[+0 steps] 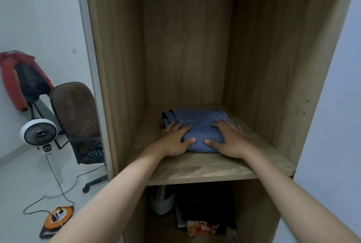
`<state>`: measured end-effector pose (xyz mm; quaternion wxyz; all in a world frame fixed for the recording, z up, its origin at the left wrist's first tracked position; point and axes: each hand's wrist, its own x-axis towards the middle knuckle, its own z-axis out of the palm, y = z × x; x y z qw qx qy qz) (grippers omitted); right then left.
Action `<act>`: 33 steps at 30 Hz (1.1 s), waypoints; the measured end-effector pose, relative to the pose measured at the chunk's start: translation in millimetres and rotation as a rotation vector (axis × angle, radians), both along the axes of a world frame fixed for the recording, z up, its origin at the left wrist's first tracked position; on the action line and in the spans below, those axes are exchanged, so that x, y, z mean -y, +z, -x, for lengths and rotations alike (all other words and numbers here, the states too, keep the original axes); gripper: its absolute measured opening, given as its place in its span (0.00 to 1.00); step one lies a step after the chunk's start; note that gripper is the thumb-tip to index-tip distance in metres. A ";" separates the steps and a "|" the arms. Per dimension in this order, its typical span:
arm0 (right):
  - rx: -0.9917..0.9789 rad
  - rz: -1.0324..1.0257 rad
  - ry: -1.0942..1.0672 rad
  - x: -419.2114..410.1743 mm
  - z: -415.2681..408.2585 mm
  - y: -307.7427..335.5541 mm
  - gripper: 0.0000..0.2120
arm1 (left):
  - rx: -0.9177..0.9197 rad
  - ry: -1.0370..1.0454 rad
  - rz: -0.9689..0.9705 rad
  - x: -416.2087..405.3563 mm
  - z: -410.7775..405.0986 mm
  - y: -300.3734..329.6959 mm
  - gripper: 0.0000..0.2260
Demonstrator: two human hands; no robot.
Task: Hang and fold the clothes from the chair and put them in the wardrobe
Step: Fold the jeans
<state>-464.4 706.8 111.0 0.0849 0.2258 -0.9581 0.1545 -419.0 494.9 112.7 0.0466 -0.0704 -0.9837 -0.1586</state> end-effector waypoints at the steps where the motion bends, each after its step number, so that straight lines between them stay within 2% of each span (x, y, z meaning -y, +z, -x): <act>1: 0.012 0.000 0.005 1.7 10.1 0.2 0.40 | -0.008 0.004 -0.004 1.0 8.3 -0.4 0.28; 6: -0.016 0.049 0.020 10.5 54.5 -2.5 0.42 | -0.063 0.033 -0.067 9.0 45.5 -4.6 0.27; 10: -0.065 0.112 0.038 20.9 82.7 -4.1 0.56 | -0.095 0.046 -0.104 15.6 70.8 -5.1 0.27; 14: -0.081 0.066 0.026 27.9 98.4 -4.3 0.57 | -0.074 0.063 -0.095 22.2 91.5 -7.5 0.28; 19: -0.068 -0.074 -0.015 31.9 95.5 0.6 0.43 | -0.115 0.133 0.000 13.0 94.8 -6.8 0.27; 22: -0.140 -0.092 -0.049 34.6 73.6 -0.1 0.35 | -0.213 0.215 -0.091 0.6 69.4 -5.4 0.23; 24: -0.174 0.030 -0.032 37.6 46.9 -3.5 0.31 | -0.265 0.218 -0.173 -7.3 36.3 -2.8 0.23; 28: -0.154 0.441 -0.009 51.3 -32.4 -14.6 0.23 | -0.373 0.312 -0.297 -14.5 -64.9 4.8 0.18; 30: -0.202 0.522 0.049 60.1 -81.5 -23.6 0.19 | -0.483 0.316 -0.296 -8.5 -121.3 -0.1 0.13; 33: -0.294 0.594 0.140 79.1 -168.0 -38.4 0.12 | -0.599 0.320 -0.348 11.9 -211.3 -17.6 0.10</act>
